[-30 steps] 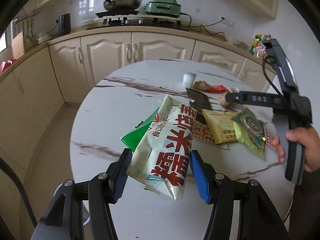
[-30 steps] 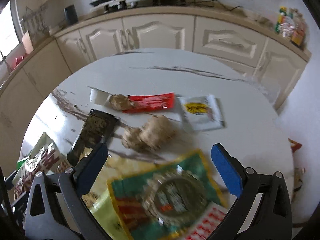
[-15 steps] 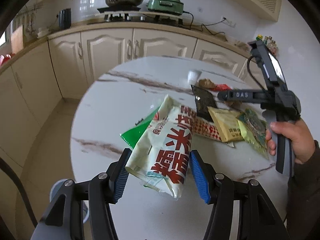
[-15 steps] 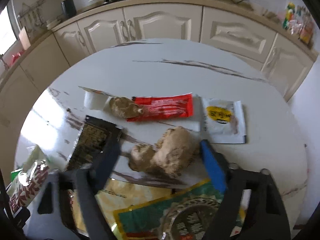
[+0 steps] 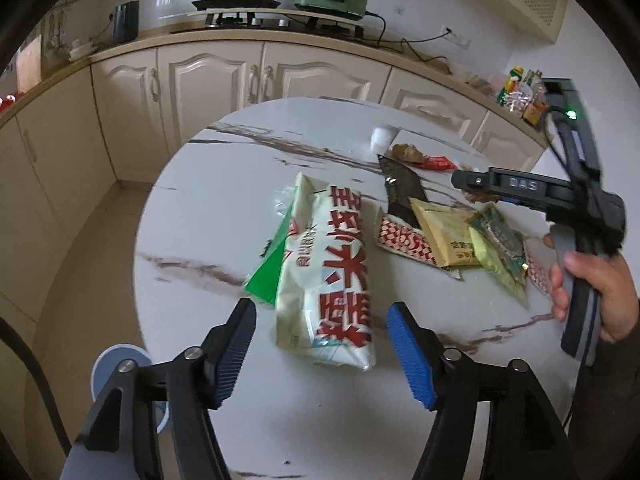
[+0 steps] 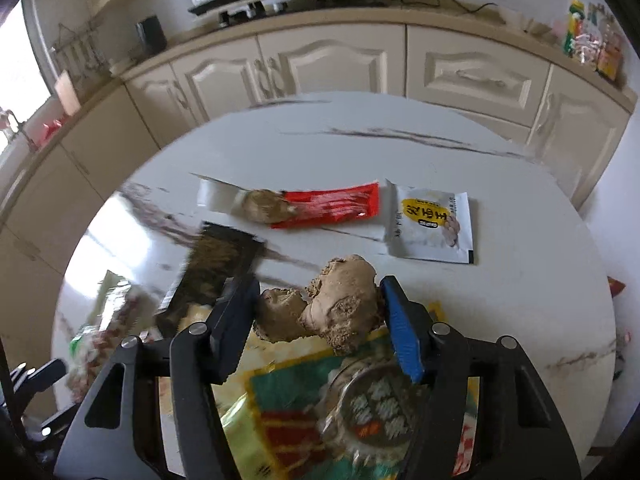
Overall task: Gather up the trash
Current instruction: 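Grasp the ginger root with the right gripper while the left gripper holds the snack bag, then carry the snack bag and ginger over the blue bin and open both grippers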
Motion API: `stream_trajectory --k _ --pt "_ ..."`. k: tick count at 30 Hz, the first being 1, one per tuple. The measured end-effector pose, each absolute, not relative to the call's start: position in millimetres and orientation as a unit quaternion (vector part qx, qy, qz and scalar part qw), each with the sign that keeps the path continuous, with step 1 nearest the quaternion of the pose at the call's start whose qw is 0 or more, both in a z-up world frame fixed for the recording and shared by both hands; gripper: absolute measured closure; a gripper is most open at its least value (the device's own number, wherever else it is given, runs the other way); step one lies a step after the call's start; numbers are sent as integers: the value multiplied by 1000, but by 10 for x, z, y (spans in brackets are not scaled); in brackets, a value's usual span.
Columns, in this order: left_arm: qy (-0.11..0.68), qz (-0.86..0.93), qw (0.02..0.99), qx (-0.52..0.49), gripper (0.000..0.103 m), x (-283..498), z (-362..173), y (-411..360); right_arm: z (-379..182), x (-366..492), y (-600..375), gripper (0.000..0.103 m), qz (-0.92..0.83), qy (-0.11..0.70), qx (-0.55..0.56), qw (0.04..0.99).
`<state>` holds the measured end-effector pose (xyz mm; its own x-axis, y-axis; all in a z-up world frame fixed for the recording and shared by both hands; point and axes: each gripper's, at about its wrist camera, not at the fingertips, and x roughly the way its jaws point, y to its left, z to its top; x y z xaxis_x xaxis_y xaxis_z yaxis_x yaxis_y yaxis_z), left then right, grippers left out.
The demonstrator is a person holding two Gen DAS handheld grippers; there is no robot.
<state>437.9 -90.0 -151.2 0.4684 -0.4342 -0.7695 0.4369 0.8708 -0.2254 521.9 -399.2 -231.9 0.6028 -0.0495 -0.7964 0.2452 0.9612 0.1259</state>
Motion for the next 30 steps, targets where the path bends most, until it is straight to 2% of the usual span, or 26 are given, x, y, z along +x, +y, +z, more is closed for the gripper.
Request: stream_trajectory --k 6,8,10,16,23,30 --pt "455 -234 858 32 37 4587 -1605 -1121 -2100 4970 -3726 44 -41 410 118 904" --pt "450 -222 864 48 41 4633 -1614 -1188 -2033 4897 -3643 44 -31 402 117 908" --pt "445 -220 866 65 49 4648 -1635 -1241 -1970 4834 -3554 44 -24 396 111 911" --pt "431 -233 870 61 53 4567 -1688 -1226 -1823 4710 -3384 44 -9 384 105 917" --pt "409 -242 880 18 54 4340 -1489 -848 -1741 4704 -3131 44 13 380 95 920" --pt "369 -189 909 -33 54 4051 -1229 -42 -1634 4766 -2494 44 63 373 74 923"
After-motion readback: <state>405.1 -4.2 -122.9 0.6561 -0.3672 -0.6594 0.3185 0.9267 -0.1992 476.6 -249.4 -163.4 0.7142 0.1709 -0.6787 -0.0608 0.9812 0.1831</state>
